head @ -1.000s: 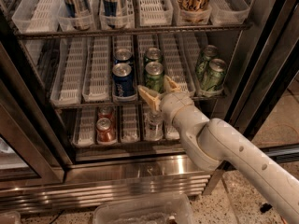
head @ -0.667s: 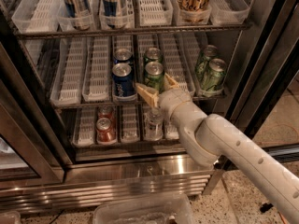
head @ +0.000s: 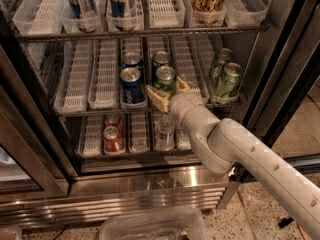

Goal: Pick green can from middle shelf of fridge

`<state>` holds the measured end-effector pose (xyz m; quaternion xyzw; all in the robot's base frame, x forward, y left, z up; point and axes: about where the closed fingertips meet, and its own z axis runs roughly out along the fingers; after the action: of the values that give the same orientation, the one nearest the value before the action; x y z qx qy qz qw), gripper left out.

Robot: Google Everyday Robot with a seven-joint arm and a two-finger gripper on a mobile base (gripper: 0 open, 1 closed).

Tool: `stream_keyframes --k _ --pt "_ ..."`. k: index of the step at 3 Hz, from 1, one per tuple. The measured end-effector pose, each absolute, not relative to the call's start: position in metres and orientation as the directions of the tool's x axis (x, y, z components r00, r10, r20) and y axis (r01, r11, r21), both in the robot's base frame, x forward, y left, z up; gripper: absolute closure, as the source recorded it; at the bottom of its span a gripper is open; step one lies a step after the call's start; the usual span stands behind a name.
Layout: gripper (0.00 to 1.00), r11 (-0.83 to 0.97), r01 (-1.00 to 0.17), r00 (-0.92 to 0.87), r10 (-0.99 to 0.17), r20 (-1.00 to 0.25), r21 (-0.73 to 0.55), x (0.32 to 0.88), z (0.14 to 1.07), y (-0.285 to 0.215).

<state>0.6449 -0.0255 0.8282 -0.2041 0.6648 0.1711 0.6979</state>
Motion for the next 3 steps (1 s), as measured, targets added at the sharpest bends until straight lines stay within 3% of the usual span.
stream_keyframes --k 2,3 --pt "1.0 0.858 -0.511 0.058 -0.033 -0.998 -0.058 0.6448 0.8282 -0.0253" --pt "1.0 0.853 -0.519 0.057 -0.037 -0.998 -0.062 0.6414 0.8322 -0.0226"
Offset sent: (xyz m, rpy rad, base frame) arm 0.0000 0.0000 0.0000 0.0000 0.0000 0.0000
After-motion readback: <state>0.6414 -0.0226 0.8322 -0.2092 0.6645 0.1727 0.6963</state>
